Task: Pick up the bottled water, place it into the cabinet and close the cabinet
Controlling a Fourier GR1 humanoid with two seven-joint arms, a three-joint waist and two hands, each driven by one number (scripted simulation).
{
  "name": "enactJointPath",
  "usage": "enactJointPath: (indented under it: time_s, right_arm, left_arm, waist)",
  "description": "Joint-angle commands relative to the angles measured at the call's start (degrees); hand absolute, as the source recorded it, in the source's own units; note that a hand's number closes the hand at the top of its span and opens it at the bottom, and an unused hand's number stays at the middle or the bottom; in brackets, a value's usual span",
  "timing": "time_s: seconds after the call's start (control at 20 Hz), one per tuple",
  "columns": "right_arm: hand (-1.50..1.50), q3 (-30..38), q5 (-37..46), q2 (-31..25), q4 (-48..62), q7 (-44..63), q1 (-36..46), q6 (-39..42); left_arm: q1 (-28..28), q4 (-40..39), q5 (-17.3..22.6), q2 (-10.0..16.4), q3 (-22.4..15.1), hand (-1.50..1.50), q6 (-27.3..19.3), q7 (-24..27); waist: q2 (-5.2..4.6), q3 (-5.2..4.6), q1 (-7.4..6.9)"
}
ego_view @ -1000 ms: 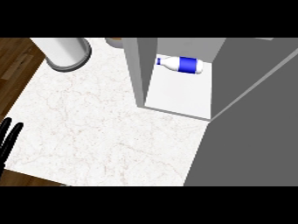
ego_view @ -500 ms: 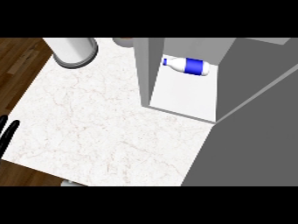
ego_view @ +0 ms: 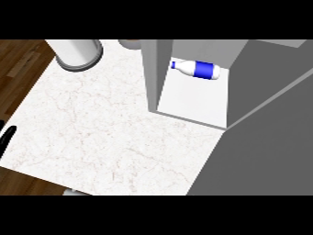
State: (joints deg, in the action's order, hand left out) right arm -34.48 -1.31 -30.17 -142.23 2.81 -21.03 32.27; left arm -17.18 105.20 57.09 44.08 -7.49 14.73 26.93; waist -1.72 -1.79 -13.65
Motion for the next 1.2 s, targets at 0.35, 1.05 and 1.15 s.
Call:
enactJointPath:
  time_s: [0.35, 1.05, 1.15]
  right_arm:
    - [1.50, -6.9, -4.5, 5.0, 2.3, 4.4, 1.4, -0.9]
    - [1.50, 0.4, -6.4, 8.6, 5.4, 6.8, 5.9, -3.9]
    - [1.50, 2.0, -5.8, 8.2, 5.9, 9.0, 8.3, -4.0]
  left_arm:
    - [0.5, -1.2, 1.0, 0.8, 1.4, -1.50, 1.8, 0.0]
    - [2.3, -1.7, 1.5, 0.8, 1.7, -1.50, 3.3, 0.0]
    - [2.2, -2.2, 1.1, 1.3, 1.9, -1.50, 3.0, -0.4]
  waist:
    - [-2.14, 0.17, -1.36]
    - [-2.74, 0.28, -2.44]
    - [-2.35, 0.36, -1.98]
